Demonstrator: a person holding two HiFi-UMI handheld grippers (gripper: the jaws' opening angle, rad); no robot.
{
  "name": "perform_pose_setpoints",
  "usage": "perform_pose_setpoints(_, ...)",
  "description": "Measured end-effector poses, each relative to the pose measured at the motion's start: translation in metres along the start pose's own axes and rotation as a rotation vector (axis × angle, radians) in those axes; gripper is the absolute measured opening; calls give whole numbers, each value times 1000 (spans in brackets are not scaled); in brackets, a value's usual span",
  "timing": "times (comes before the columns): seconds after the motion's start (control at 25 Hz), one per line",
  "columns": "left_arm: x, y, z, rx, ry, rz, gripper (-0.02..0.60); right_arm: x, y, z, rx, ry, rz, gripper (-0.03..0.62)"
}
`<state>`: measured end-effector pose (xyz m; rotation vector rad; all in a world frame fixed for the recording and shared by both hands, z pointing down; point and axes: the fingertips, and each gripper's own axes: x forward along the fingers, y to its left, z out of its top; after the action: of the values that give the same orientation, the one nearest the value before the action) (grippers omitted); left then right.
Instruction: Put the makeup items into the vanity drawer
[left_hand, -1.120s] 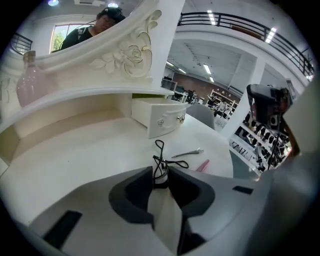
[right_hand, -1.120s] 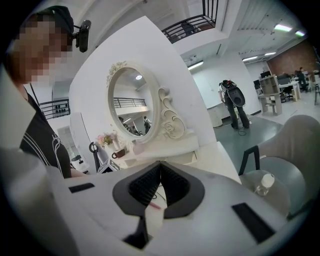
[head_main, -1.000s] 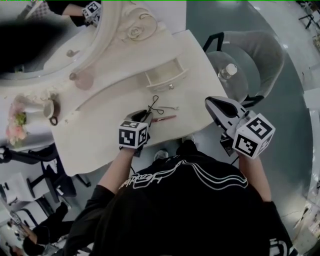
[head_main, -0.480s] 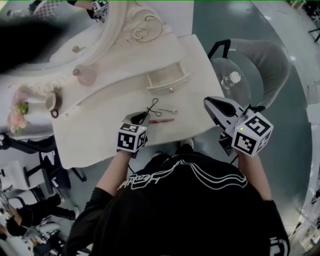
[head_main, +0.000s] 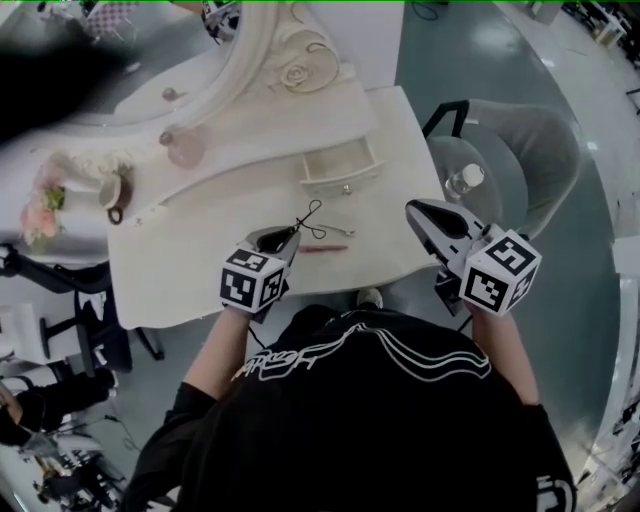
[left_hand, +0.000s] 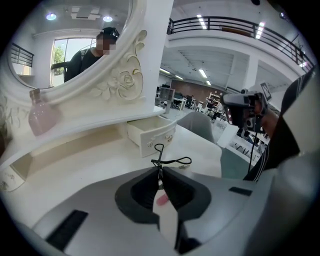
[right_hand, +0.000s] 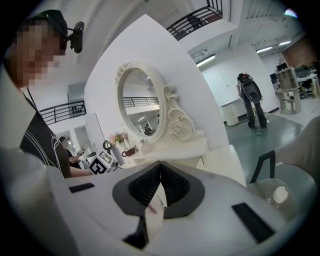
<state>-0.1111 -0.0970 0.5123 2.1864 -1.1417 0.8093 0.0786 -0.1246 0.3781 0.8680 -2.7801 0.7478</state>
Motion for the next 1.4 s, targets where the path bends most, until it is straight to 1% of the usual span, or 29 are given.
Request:
perform_pose_setpoints(0.12,-9,-3,21,-5,-44,-6,44,-2,-1,2,1,-9,4,26)
perform_pose_setpoints(0.32,-18,-7,48,15,-93,-2,44,-8,-3,6,-6,-26,-3,26)
perform_pose_setpoints(0.48,-14,-11,68,39,-112,-8,44,-18,-9,8,-8,-37,-20,26)
perform_pose_setpoints(0.6,-9,-15,81,59,-107,-23,44,-24,-14,10,-11,-42,-30,26)
perform_pose_setpoints(0.84,10,-14,102,73,-56,-66,44,-33,-24,8,-1,-40,-54,26)
perform_pose_setpoints(1.04,39,-3,107,93,34,-69,44,-35,-35,6,14,-32,-65,26)
perform_pose_setpoints(1.16,56,3,108,79,82,-75,44,-36,-42,3,25,-24,-72,26)
perform_pose_setpoints(1.32,75,15,110,60,127,-52,44,-35,-52,0,35,-19,-75,26)
perform_pose_setpoints(1.4,84,19,109,40,148,-54,44,-34,-56,0,40,-13,-78,26)
